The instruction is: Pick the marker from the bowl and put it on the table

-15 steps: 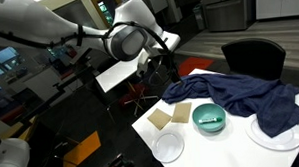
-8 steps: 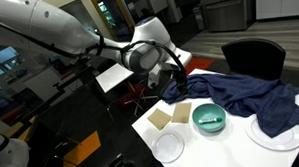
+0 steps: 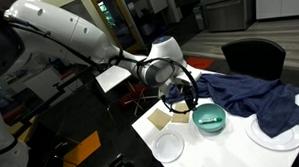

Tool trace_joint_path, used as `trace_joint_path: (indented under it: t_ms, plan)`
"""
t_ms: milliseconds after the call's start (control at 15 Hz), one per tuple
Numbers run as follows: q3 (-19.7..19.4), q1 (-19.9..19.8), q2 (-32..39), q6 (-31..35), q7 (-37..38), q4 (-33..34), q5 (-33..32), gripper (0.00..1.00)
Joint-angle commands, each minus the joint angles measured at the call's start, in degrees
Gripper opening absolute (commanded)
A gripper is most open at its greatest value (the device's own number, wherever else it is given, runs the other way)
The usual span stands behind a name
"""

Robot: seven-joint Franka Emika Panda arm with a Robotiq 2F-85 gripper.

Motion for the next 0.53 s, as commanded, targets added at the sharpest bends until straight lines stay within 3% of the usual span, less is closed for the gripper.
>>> trace_joint_path:
  t_ms: [0,67,467]
  plan:
    - [-1.5,1.4,4.7,2.4,-0.9,2.1,1.6,1.0]
    - [-1.6,1.7,2.3,0.0,-1.0,1.3,1.7,1.0]
    - [-2.0,2.0,3.4,0.2,-1.0,1.7,1.7,1.0]
